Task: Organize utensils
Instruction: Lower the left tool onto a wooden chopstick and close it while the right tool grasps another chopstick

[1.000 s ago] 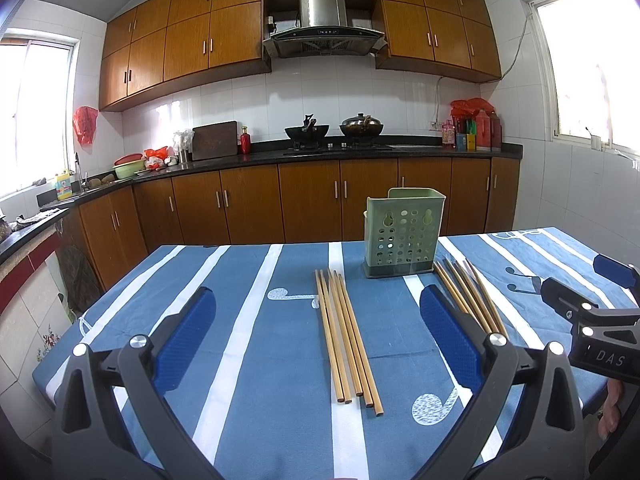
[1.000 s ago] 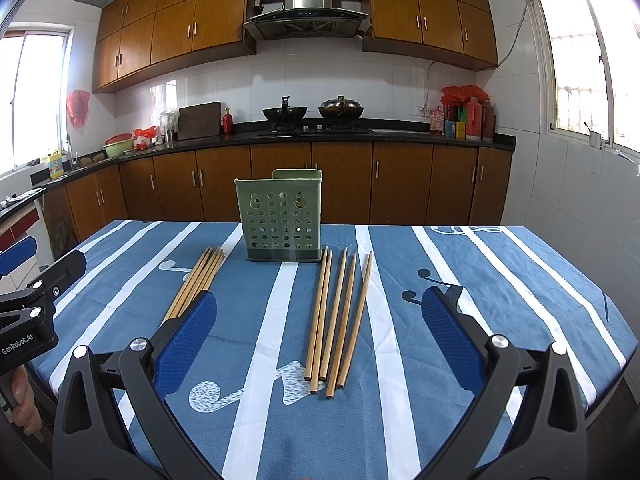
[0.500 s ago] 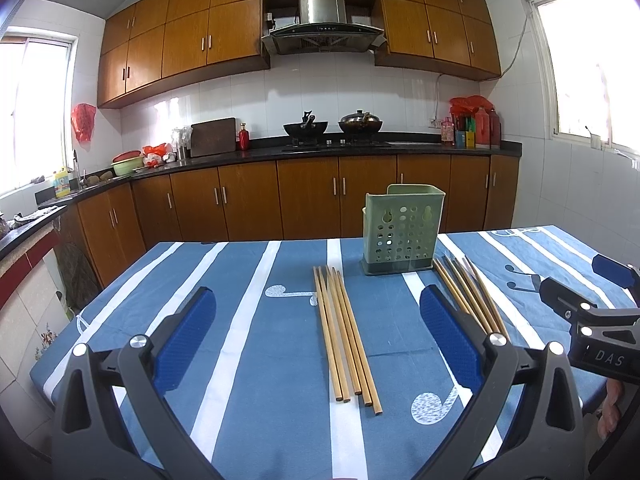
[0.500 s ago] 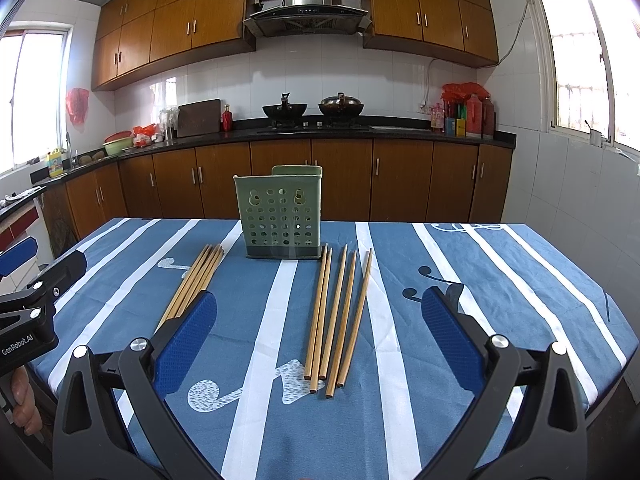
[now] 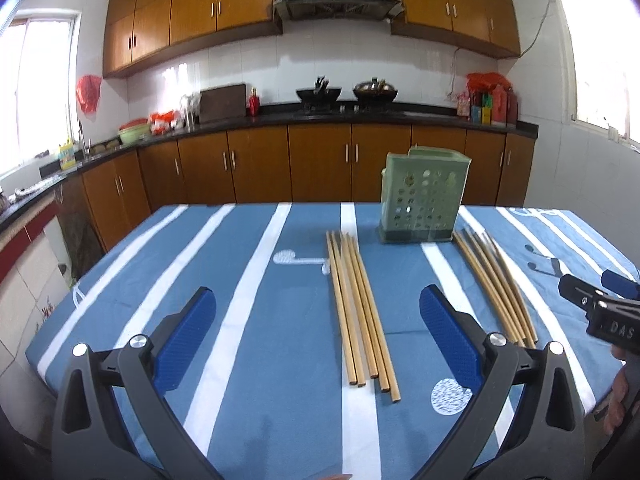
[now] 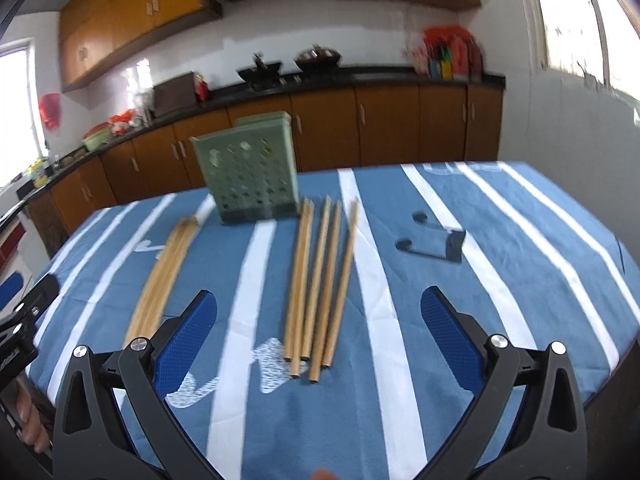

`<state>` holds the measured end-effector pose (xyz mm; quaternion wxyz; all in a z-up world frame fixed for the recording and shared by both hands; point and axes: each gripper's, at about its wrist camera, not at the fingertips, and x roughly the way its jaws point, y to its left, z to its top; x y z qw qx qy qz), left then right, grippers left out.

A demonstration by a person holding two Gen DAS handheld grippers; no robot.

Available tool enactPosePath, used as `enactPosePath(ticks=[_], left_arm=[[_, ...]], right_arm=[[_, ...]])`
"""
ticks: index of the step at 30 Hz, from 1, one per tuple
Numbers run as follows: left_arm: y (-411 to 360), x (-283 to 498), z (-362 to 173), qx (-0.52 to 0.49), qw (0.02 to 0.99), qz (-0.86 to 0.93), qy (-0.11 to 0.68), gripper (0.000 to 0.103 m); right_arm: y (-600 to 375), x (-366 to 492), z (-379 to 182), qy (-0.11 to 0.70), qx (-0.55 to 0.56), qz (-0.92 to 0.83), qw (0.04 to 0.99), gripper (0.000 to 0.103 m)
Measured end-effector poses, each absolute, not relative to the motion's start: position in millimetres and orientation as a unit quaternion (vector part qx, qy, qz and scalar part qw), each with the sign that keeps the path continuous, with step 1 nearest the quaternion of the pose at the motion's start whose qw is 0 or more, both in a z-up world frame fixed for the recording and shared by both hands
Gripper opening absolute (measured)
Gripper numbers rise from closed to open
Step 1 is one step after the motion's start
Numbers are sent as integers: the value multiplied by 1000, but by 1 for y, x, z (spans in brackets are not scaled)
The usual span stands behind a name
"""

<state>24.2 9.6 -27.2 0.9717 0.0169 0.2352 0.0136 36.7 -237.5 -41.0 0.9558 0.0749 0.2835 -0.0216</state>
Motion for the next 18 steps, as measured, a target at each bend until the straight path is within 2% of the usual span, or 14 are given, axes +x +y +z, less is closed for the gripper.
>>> enactPosePath(ticks=[1, 3, 4, 6, 9, 14, 18], left_arm=[[11, 25, -30, 13, 970, 13, 243, 99], [16, 33, -34, 5, 966, 8, 259, 99], [19, 36, -37, -1, 963, 5, 268, 99], [23, 41, -41, -10, 959, 1, 282, 99], [29, 48, -48, -20, 954, 0, 301, 99], [32, 66, -56, -22, 947, -1, 321, 96], [32, 81, -63, -23, 938, -10, 344, 82]], right_arm=[[-239, 42, -44, 292, 75, -28, 953, 90], [-243, 55, -53, 325, 78, -38, 942, 67], [-245, 63, -58, 342, 84, -40, 935, 63], [-251, 76, -69, 367, 99, -40, 924, 48], [-256, 90, -81, 392, 111, -45, 912, 34], [-259, 109, -95, 423, 130, -40, 896, 29], [-260, 116, -97, 428, 128, -37, 894, 29]])
